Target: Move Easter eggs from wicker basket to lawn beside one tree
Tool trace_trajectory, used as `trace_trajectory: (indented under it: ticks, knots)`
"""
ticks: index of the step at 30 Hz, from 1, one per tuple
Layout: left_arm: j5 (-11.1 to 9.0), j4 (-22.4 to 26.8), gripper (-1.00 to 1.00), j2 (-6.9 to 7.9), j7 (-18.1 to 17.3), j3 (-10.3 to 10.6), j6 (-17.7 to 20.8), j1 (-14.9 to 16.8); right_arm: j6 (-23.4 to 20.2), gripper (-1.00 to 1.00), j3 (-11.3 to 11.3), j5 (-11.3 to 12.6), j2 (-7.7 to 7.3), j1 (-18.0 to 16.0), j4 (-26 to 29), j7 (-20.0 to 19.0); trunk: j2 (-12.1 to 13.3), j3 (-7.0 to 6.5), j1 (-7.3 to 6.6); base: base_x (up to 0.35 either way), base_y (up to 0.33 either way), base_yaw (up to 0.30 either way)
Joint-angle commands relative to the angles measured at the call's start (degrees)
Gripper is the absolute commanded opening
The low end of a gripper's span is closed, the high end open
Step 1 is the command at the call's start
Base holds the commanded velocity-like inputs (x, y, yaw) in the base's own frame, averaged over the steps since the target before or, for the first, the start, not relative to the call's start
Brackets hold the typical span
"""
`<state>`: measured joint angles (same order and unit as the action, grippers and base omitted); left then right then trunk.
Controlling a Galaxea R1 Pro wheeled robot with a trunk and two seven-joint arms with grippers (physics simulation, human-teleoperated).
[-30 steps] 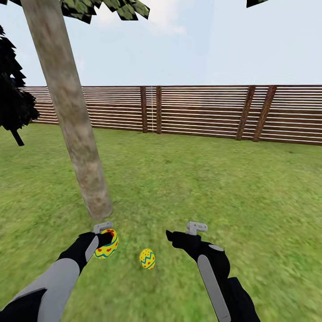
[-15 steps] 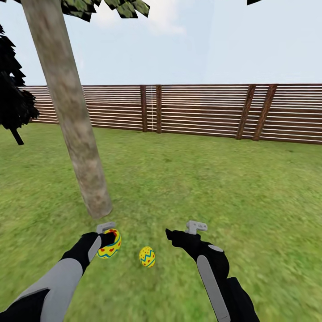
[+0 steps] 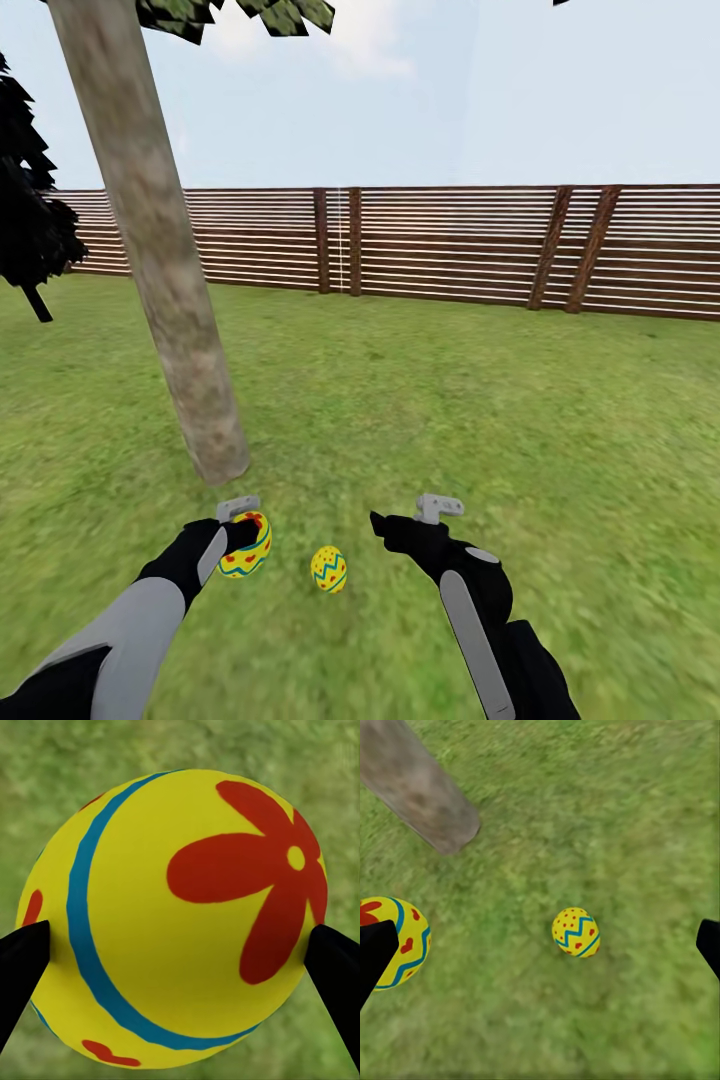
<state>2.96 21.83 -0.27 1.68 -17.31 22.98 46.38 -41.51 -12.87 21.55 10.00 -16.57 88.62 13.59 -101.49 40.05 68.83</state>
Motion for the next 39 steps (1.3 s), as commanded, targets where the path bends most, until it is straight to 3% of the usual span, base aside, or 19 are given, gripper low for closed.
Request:
trace_trajectory:
  ticks: [1, 39]
  knots:
    - [0.29, 0.11, -1.0, -0.03, -0.01, -0.18, 0.31, 0.03, -0.15, 1.0, -0.05, 0.6, 0.0, -0.04, 0.06, 0.56, -0.44, 0.24, 0.22, 0.0, 0.0, 0.0]
    - [0.12, 0.48, -1.0, 0.0, -0.01, -0.33, 0.22, 0.02, -0.15, 1.0, -0.05, 0.6, 0.0, -0.04, 0.12, 0.44, -15.68, 7.06, 8.57, 0.0, 0.0, 0.0]
